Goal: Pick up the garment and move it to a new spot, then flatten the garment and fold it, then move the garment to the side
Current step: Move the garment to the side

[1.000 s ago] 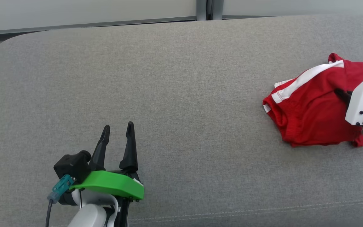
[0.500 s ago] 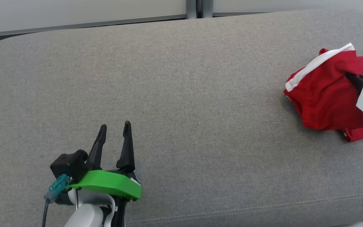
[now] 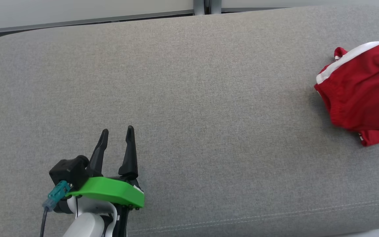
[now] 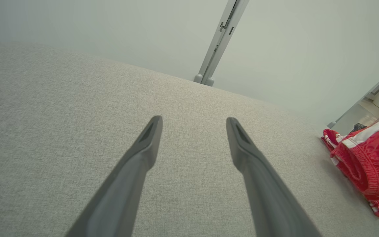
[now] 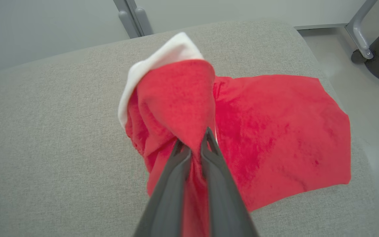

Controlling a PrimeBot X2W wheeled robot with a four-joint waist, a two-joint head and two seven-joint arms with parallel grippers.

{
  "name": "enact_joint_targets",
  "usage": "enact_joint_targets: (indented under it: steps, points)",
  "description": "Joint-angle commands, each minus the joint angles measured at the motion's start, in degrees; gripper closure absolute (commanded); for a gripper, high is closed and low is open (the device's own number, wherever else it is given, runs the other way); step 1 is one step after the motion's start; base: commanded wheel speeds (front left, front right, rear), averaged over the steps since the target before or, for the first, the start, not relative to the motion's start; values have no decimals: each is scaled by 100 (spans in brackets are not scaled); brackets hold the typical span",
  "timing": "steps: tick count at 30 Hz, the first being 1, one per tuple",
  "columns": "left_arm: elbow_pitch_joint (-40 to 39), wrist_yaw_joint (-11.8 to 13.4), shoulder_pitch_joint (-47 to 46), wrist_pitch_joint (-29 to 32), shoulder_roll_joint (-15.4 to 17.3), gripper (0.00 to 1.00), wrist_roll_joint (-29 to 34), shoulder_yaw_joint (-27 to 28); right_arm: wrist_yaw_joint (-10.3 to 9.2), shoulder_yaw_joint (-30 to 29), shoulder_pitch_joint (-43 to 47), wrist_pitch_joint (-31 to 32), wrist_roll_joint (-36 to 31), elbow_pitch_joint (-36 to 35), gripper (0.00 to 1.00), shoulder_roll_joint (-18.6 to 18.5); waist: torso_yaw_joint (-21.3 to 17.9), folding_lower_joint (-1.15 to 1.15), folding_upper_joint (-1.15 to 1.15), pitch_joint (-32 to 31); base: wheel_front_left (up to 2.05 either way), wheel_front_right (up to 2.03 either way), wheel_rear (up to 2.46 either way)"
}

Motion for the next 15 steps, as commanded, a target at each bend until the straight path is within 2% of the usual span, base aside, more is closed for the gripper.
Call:
enact_joint_targets:
  steps: [1,7,15]
  points:
    - [-27,34,-74,22,43,0,57,-5,-1,-82,12,40,-89,-25,100,-48,4,0,0,23,0,0,0]
    - [-124,45,-176,87,111,0,102,-47,-1,-272,-91,22,-362,182,100,-187,54,0,0,166,0,0,0]
    - [-240,49,-344,183,140,0,196,-126,-1,-498,-411,-272,-819,829,100,-251,202,0,0,444,0,0,0]
